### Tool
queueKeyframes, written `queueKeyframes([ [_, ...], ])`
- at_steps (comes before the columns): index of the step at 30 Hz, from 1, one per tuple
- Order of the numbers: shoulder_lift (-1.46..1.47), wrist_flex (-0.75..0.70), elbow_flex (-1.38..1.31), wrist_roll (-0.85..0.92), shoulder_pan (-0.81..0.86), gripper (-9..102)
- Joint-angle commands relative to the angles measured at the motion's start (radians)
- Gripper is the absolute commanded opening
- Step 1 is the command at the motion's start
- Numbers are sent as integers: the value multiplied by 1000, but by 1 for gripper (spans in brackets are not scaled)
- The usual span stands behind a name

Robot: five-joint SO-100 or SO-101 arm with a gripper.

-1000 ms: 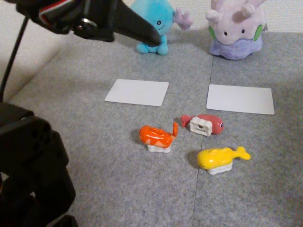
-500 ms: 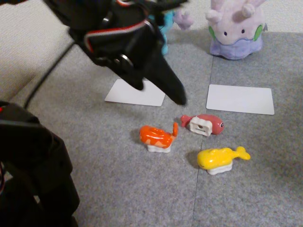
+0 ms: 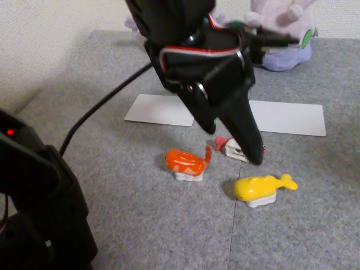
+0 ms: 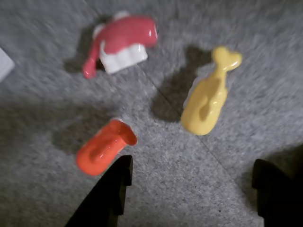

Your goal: Wooper wants to eat egg sudhi, and Goomy wants to eat shrimp sushi

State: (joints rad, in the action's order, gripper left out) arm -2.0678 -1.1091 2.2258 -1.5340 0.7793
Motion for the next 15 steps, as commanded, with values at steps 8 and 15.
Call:
queueKeyframes([
  [8,176,127,-46,9,75,30],
  [15,230,195,-46,8,81,30],
])
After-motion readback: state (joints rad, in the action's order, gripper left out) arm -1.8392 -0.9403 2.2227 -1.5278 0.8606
